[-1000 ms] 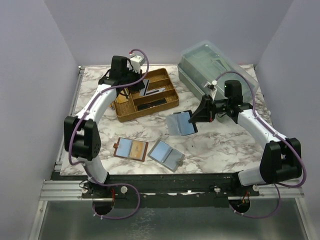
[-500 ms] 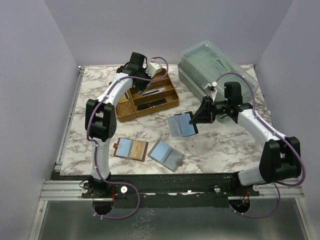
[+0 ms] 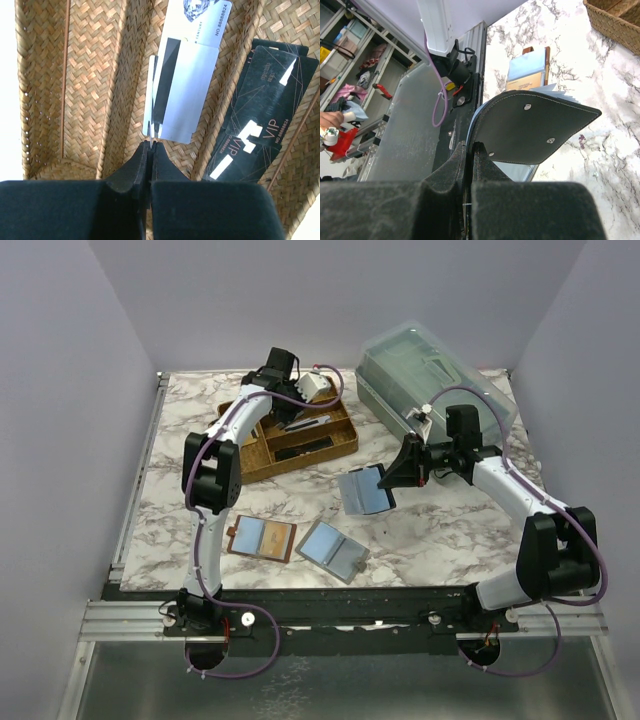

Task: Take the credit cards out of the card holder
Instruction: Place the credit card in the storage box.

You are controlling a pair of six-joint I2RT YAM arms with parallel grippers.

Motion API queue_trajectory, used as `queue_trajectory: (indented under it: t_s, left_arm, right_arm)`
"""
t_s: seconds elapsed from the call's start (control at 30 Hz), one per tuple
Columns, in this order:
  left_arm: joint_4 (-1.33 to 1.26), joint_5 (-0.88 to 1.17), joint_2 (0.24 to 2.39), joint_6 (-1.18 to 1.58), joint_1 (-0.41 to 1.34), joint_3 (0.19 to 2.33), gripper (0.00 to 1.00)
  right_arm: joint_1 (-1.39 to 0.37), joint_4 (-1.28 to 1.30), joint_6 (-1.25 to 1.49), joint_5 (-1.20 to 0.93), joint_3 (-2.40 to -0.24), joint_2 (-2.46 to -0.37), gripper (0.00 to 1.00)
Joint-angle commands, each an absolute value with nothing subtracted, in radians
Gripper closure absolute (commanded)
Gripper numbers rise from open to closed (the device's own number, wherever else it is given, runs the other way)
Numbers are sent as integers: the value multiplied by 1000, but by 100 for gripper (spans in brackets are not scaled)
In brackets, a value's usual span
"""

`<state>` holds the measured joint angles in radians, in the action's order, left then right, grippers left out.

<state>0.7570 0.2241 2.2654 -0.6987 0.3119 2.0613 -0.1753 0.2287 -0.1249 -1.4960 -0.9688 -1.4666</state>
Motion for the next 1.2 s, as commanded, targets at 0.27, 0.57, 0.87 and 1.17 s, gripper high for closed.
queue_trajectory:
  t_s: [0.27, 0.57, 0.87, 1.17]
  left_arm:
    - [778, 281, 2376, -705, 337, 2209, 81]
    - [682, 82, 2365, -612, 343, 2235, 77]
    - [634, 13, 2298, -534, 343, 2217, 75]
    - [483, 245, 1994, -187, 337, 1889, 69]
  right_arm:
    - [-161, 229, -136, -1566, -973, -1492, 100]
    - [-150, 222, -130, -1566, -970, -1489, 100]
    - [-137, 204, -113, -1568, -962, -1476, 100]
    - [-120, 182, -97, -1574, -950, -1458, 100]
